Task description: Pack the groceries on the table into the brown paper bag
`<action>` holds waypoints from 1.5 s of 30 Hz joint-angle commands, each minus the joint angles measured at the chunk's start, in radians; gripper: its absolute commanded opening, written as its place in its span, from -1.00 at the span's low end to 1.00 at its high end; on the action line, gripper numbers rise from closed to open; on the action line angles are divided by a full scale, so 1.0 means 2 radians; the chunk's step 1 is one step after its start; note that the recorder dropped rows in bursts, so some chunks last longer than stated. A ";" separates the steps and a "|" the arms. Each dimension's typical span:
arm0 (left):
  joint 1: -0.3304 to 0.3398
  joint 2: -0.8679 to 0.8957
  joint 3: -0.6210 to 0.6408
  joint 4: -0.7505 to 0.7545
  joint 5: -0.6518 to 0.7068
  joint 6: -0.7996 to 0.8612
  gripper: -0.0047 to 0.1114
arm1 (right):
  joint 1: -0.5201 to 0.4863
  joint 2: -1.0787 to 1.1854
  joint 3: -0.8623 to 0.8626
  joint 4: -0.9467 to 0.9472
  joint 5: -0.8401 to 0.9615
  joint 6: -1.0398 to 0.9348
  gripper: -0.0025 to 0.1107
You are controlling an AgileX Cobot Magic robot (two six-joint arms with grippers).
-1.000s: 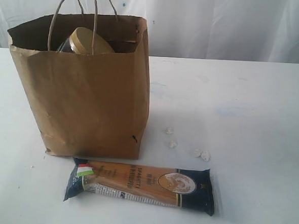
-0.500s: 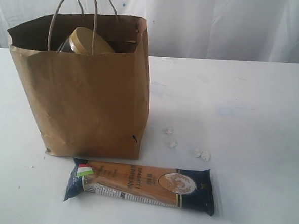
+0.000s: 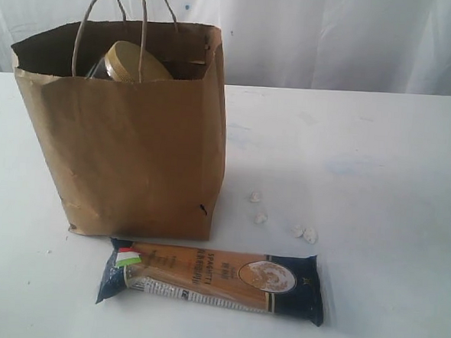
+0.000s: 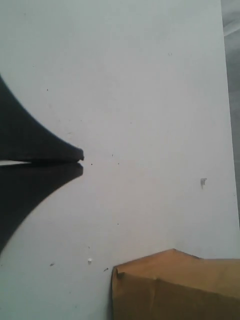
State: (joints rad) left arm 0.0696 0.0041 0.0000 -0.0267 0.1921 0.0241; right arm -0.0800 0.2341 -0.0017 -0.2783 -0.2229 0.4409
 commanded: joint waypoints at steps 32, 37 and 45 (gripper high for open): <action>-0.052 -0.002 0.000 -0.004 0.002 0.001 -0.92 | 0.215 0.749 -0.630 0.134 0.434 -0.311 -0.96; -0.052 -0.002 0.000 -0.004 0.002 0.001 -0.92 | 0.215 0.835 -0.669 0.282 0.458 -0.459 -0.95; -0.052 -0.002 0.000 -0.004 0.002 0.001 -0.92 | 0.215 0.866 -0.675 0.359 0.409 -0.537 -0.54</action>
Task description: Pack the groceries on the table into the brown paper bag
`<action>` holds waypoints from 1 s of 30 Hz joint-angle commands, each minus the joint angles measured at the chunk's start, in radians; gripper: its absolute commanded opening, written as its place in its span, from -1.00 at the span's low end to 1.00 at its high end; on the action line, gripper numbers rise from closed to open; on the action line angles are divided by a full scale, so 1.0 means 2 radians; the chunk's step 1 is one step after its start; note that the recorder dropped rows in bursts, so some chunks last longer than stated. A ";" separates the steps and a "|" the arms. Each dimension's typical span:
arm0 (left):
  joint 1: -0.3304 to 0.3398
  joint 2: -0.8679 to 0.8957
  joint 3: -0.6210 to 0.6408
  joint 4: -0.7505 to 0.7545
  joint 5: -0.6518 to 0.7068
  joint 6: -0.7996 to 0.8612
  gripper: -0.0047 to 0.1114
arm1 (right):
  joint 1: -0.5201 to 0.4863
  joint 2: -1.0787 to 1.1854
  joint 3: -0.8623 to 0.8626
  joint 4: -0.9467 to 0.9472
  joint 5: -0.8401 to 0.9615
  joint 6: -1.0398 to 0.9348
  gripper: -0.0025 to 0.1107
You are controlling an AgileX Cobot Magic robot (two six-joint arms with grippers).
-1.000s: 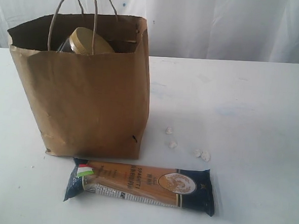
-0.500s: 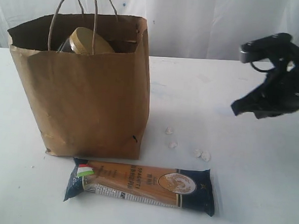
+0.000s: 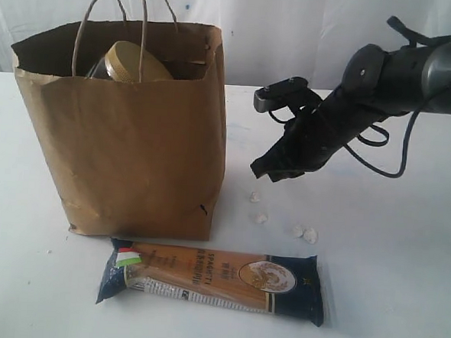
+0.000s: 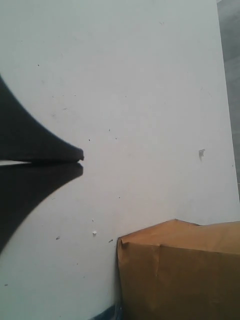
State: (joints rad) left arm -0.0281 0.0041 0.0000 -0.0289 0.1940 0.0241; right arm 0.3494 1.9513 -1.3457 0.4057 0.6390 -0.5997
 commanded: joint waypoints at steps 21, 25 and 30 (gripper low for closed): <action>-0.003 -0.002 0.000 -0.003 0.001 0.001 -0.92 | 0.037 0.058 -0.003 0.033 -0.057 -0.056 -0.29; -0.003 -0.002 0.000 -0.003 0.001 0.001 -0.92 | 0.040 0.066 -0.003 0.033 -0.060 -0.056 -0.30; -0.003 -0.002 0.000 -0.003 0.001 0.001 -0.92 | 0.040 0.067 -0.003 0.034 -0.065 -0.056 -0.33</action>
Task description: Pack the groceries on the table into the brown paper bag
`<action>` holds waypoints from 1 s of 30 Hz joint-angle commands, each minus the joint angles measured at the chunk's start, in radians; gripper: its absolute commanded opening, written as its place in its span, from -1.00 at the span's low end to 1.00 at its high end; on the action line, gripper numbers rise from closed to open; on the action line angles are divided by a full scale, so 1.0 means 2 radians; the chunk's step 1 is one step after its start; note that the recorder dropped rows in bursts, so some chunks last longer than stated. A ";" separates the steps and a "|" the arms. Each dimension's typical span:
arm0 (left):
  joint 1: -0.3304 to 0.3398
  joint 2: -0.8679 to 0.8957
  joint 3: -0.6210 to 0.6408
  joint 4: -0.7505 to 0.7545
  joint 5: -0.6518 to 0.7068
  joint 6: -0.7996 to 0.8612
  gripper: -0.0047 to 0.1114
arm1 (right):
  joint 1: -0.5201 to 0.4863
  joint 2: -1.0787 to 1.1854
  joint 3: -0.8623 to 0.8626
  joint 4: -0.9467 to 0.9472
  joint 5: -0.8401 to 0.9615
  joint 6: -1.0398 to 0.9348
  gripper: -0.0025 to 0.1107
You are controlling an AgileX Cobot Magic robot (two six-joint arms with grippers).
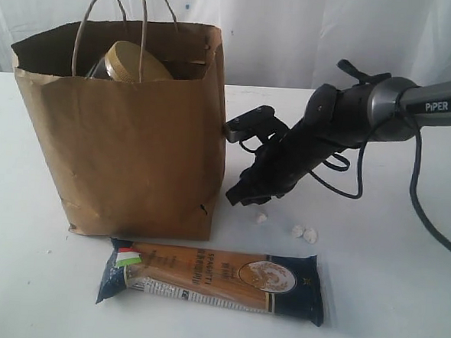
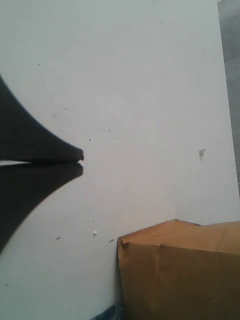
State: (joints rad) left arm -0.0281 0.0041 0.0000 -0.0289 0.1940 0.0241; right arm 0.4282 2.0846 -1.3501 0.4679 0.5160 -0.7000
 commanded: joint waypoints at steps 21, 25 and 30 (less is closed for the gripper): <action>-0.003 -0.002 0.000 -0.003 0.001 0.001 -0.92 | 0.001 -0.037 -0.001 -0.112 0.078 0.135 -0.96; -0.003 -0.002 0.000 -0.003 0.001 0.001 -0.92 | 0.001 -0.057 0.009 -0.108 0.147 0.156 -0.96; -0.003 -0.002 0.000 -0.003 0.001 0.001 -0.92 | 0.001 -0.096 0.054 -0.108 0.160 0.170 -0.96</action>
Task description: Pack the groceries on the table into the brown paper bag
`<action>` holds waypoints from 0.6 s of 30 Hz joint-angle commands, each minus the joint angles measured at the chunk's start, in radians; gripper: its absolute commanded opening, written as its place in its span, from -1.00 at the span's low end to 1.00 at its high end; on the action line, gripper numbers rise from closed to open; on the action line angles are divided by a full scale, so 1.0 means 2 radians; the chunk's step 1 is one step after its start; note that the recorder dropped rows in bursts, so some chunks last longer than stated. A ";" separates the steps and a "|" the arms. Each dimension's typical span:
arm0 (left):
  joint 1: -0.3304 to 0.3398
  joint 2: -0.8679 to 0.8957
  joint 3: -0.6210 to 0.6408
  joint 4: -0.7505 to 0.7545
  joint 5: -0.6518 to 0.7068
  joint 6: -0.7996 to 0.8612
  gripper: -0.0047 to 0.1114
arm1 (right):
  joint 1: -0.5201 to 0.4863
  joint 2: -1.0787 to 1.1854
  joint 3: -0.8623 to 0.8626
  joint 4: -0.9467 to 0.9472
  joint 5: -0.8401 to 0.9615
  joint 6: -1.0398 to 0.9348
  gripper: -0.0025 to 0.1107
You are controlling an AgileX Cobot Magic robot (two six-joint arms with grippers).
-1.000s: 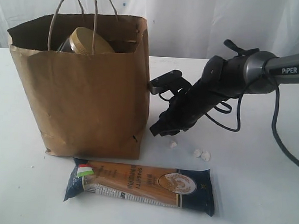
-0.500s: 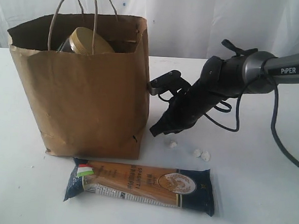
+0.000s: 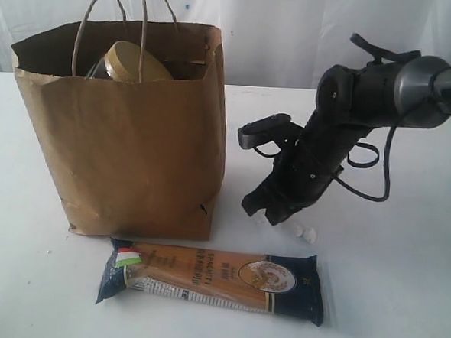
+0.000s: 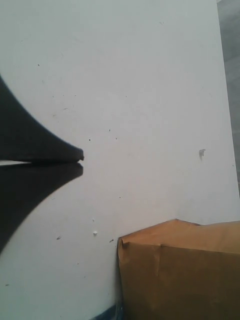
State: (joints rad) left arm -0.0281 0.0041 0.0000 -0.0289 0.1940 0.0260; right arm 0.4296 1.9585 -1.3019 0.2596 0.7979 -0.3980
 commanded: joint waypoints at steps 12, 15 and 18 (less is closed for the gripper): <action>-0.003 -0.002 0.000 -0.003 0.001 0.000 -0.92 | 0.000 -0.250 0.073 0.066 0.075 0.033 -0.96; -0.003 -0.002 0.000 -0.003 0.001 0.000 -0.92 | 0.000 -0.313 0.054 0.135 0.030 0.028 -0.96; -0.003 -0.002 0.000 -0.003 0.001 0.000 -0.92 | 0.000 -0.359 0.027 0.265 -0.031 -0.046 -0.96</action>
State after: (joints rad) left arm -0.0281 0.0041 0.0000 -0.0289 0.1940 0.0260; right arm 0.4296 1.3192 -1.2027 0.5771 0.8368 -0.3669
